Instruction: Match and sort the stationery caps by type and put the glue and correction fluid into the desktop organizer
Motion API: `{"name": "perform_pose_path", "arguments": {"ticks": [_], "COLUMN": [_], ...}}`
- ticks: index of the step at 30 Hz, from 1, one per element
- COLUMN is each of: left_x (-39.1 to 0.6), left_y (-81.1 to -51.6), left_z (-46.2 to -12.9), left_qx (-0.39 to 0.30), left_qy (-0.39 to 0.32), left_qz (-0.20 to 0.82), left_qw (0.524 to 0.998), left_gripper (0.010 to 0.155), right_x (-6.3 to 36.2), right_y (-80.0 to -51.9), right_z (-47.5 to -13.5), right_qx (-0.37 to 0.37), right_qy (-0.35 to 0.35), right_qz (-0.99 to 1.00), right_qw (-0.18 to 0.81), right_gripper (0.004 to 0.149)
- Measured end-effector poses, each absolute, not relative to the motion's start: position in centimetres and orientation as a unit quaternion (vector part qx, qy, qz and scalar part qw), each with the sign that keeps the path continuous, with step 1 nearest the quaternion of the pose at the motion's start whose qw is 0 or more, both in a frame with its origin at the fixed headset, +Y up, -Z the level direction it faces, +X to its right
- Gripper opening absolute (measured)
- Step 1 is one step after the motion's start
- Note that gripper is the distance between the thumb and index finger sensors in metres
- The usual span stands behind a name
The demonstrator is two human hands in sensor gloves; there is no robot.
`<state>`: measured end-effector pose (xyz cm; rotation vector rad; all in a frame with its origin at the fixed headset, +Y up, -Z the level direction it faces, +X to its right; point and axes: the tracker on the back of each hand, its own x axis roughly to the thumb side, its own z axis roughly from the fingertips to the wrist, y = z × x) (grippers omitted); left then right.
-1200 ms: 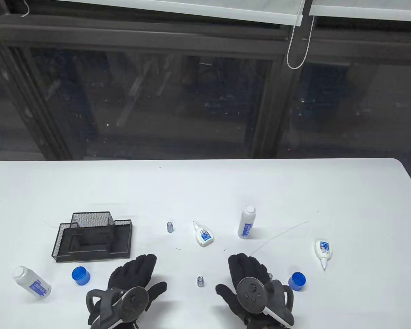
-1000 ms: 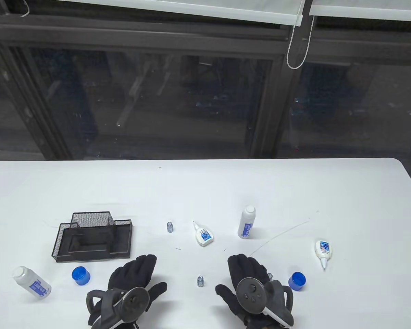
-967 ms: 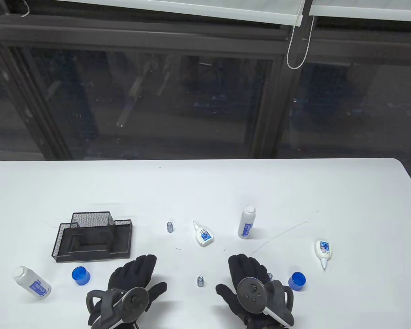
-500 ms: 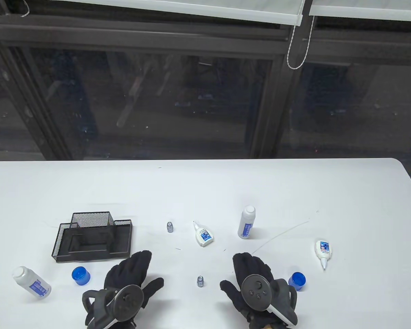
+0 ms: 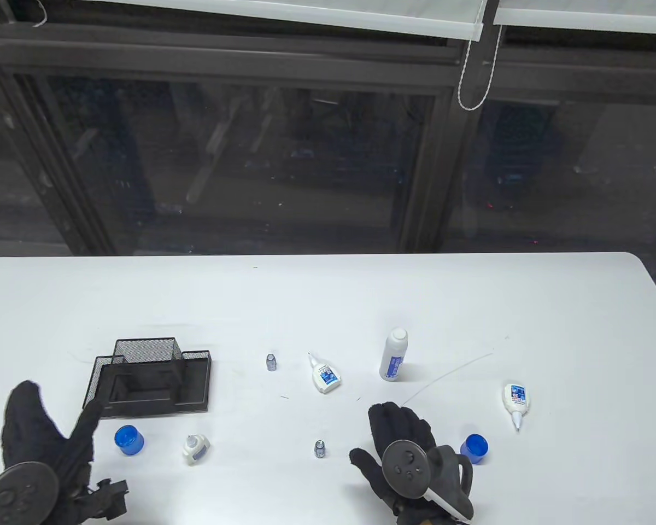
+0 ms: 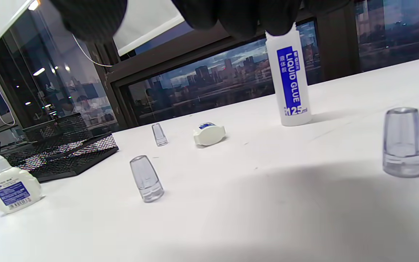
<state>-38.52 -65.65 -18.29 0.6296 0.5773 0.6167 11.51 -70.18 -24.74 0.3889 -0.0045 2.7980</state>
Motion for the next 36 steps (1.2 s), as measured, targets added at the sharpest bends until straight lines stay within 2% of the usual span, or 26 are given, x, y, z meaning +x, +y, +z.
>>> {"name": "perform_pose_path", "arguments": {"ticks": [5,9,14,19,21,24,28,32,36], "left_x": [-42.0,-42.5,-42.7,-43.0,-43.1,-42.5,-40.4,-36.4,-30.4], "left_y": [-70.2,-72.5,-74.9,-75.4,-75.4,-74.4,-70.2,-65.9,-62.7], "left_z": [-18.8,-19.3,-20.0,-20.1,-20.1,-20.2,-20.0,-19.9,-21.7], "left_qx": [0.219,0.169,0.116,0.116,0.119,0.132,0.219,0.276,0.258], "left_qy": [0.354,0.386,0.418,0.429,0.429,0.419,0.359,0.247,0.113], "left_qz": [0.378,0.375,0.360,0.359,0.363,0.342,0.317,0.346,0.371], "left_qw": [0.827,0.826,0.826,0.821,0.818,0.831,0.850,0.862,0.885], "left_gripper": [0.108,0.107,0.096,0.074,0.073,0.071,0.072,0.071,0.071], "right_x": [11.4,11.4,11.5,11.3,11.3,11.4,11.4,11.9,12.4], "right_y": [-70.3,-70.4,-70.4,-70.6,-70.6,-70.6,-70.5,-70.4,-70.6], "right_z": [-24.8,-24.8,-24.9,-25.0,-25.0,-25.0,-25.0,-25.1,-25.5], "right_qx": [0.139,0.137,0.141,0.145,0.145,0.143,0.140,0.130,0.115], "right_qy": [-0.001,-0.001,0.001,0.007,0.008,0.005,0.003,-0.003,-0.002], "right_qz": [0.977,0.978,0.976,0.975,0.975,0.976,0.976,0.977,0.979], "right_qw": [0.161,0.160,0.168,0.166,0.166,0.165,0.165,0.170,0.169], "right_gripper": [0.077,0.077,0.076,0.076,0.075,0.075,0.076,0.075,0.075]}}
